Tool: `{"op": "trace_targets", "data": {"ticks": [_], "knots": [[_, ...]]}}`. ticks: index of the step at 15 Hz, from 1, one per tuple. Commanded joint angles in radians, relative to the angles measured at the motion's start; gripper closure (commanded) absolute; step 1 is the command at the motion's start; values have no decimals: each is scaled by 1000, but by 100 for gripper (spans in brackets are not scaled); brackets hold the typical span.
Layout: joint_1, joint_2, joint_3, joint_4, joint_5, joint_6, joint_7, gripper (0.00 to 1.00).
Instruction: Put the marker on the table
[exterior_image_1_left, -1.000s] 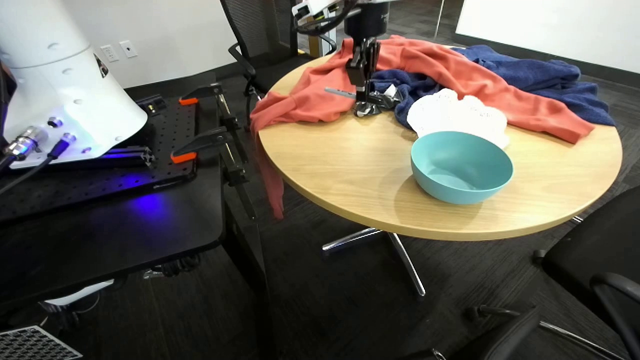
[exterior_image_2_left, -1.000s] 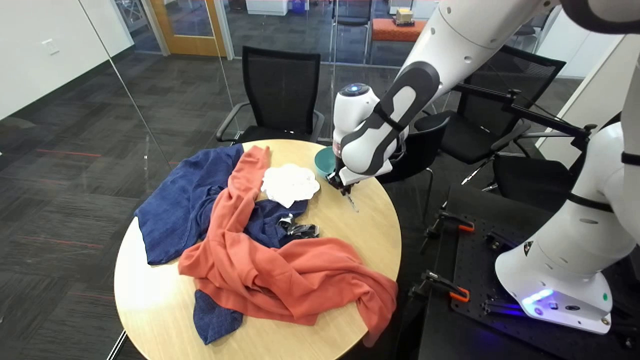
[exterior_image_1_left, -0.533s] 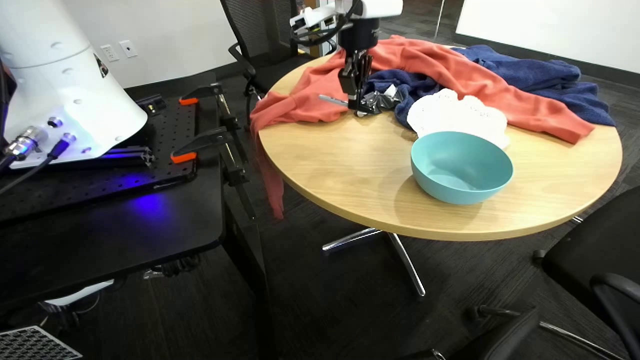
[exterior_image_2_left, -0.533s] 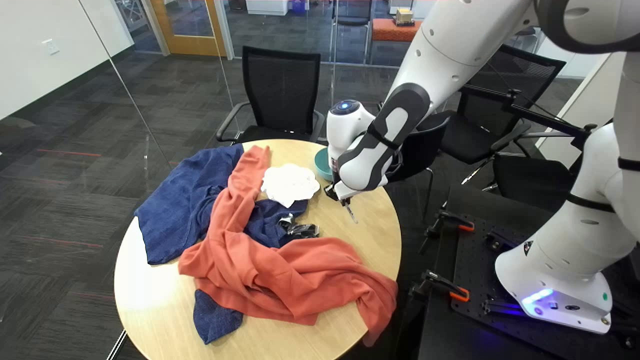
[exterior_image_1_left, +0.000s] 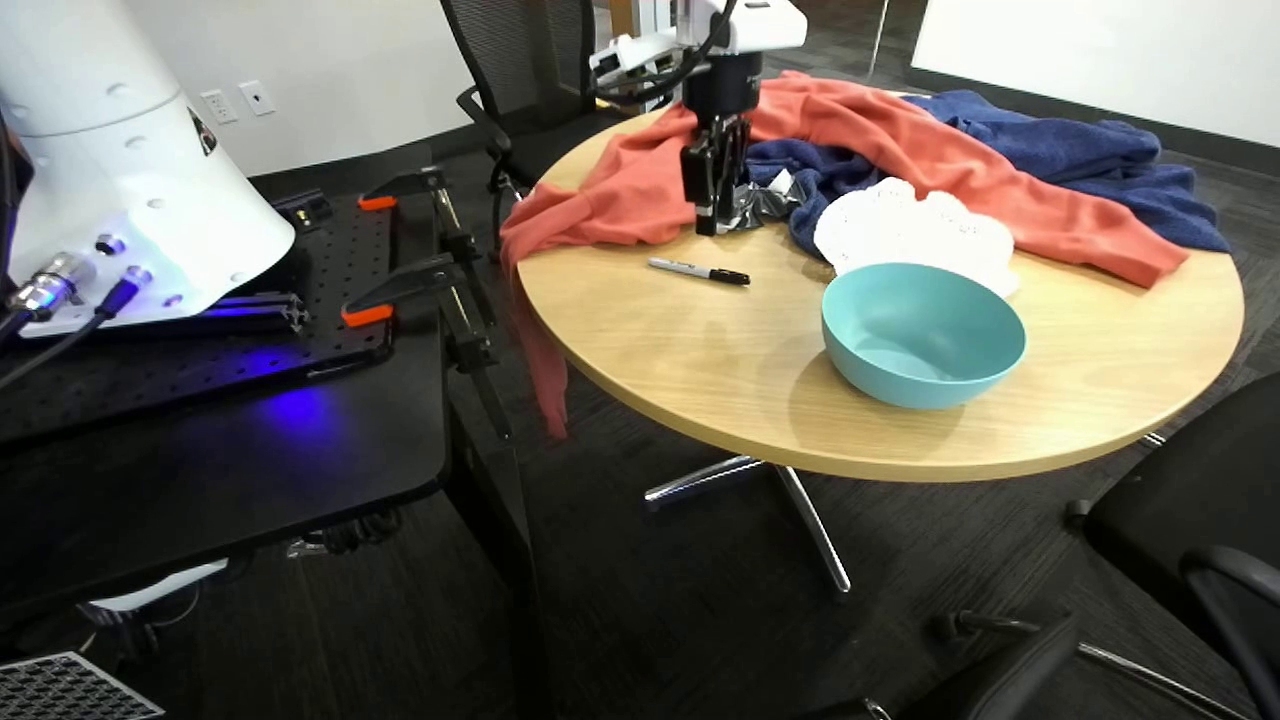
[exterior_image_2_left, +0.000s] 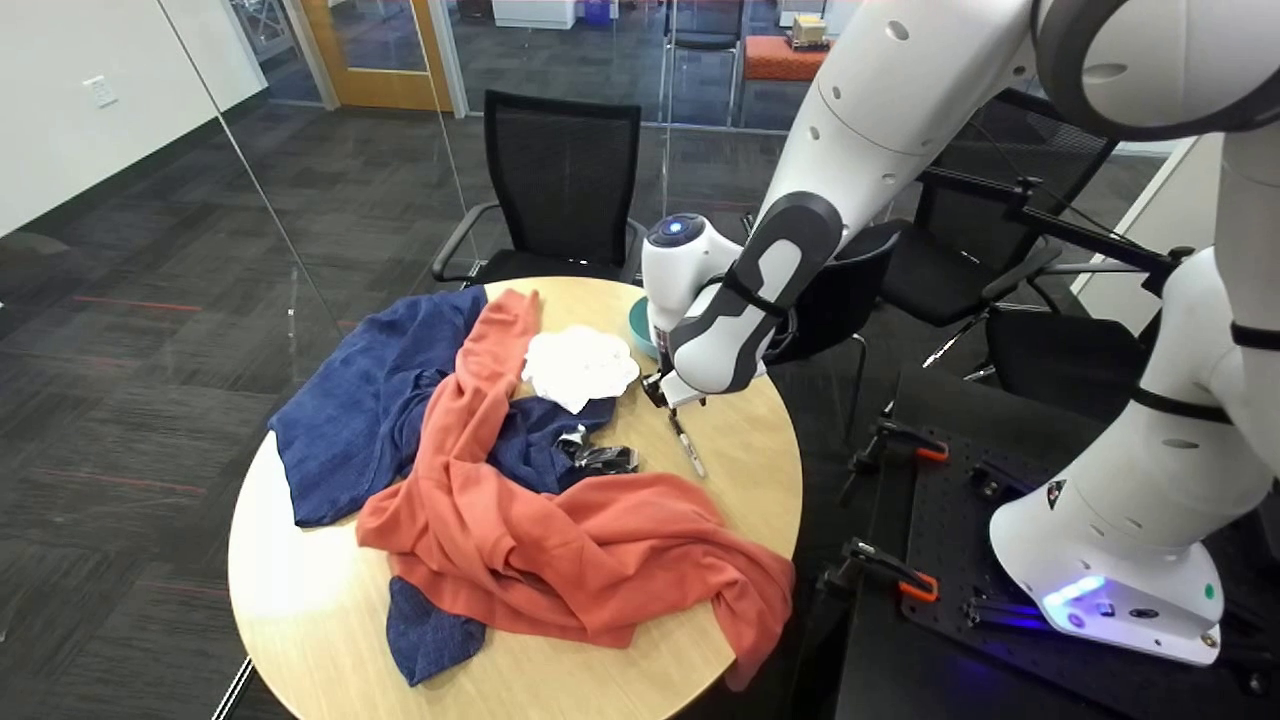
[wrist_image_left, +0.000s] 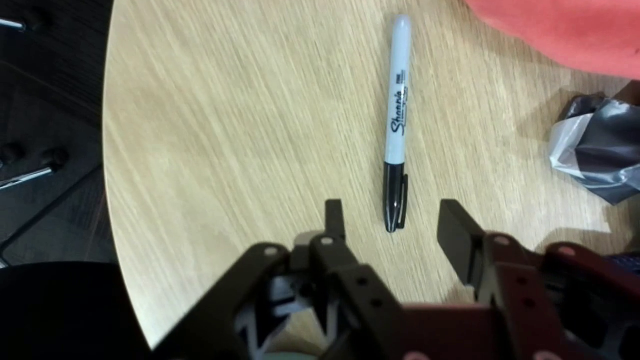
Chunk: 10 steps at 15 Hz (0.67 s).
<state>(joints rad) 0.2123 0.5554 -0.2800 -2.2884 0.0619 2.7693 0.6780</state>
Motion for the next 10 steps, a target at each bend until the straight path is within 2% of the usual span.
{"op": "trace_targets", "data": {"ticks": [1,3,10], "knots": [[20,-1,-18,5,-20,21,40,15],[20,-3,-19,4,-21,27,35,0],[-2,0,3,7,-10,11,6,0]]}}
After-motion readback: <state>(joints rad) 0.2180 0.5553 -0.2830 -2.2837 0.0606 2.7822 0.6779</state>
